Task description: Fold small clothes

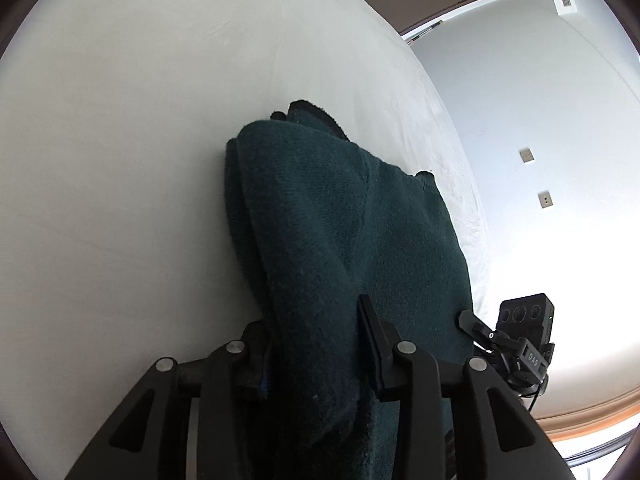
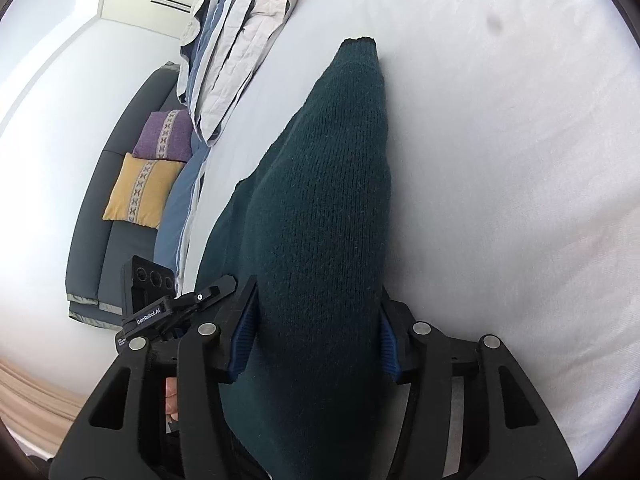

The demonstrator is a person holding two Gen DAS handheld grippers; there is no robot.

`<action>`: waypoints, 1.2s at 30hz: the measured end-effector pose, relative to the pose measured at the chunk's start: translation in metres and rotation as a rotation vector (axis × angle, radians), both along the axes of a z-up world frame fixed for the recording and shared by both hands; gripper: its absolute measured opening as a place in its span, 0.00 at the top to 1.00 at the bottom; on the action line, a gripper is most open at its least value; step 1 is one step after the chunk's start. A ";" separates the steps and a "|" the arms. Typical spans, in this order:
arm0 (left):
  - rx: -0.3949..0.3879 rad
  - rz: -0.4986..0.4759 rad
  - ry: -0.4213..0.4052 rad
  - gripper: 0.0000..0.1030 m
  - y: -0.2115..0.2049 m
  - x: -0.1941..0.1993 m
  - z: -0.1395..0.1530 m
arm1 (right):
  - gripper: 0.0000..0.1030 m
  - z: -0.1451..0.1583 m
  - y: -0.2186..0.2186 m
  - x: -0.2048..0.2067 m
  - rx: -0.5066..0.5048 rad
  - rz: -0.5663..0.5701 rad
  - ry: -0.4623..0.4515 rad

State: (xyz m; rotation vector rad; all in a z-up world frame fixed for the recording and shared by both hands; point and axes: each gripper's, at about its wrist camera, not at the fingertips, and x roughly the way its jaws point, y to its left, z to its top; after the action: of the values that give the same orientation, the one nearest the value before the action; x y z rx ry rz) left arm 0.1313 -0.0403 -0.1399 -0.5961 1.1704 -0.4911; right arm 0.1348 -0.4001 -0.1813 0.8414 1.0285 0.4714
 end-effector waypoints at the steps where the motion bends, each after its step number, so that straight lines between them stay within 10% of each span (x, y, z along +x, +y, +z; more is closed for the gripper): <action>1: 0.016 0.004 -0.012 0.64 0.001 -0.003 0.005 | 0.50 0.003 -0.003 -0.003 -0.007 -0.014 0.004; 12: 0.153 0.034 -0.255 0.58 0.008 -0.067 0.065 | 0.49 0.082 -0.001 -0.072 -0.009 0.011 -0.202; 19: 0.201 -0.001 -0.237 0.57 -0.007 -0.067 0.040 | 0.51 0.030 0.008 -0.084 -0.029 0.034 -0.071; 26: 0.323 0.031 -0.349 0.43 -0.002 -0.093 0.066 | 0.49 0.050 -0.016 -0.111 -0.087 -0.058 -0.101; 31: 0.524 0.112 -0.625 0.02 -0.010 -0.141 0.123 | 0.47 0.108 -0.026 -0.137 -0.325 -0.098 -0.235; 36: 0.724 0.198 -0.866 0.00 -0.028 -0.181 0.171 | 0.18 0.180 0.004 -0.159 -0.615 -0.153 -0.462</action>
State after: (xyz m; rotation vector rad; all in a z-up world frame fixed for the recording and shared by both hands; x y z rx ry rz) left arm -0.0494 -0.0685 0.0311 0.1480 0.3852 -0.0931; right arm -0.0239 -0.3960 -0.0016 0.2355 0.6146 0.1816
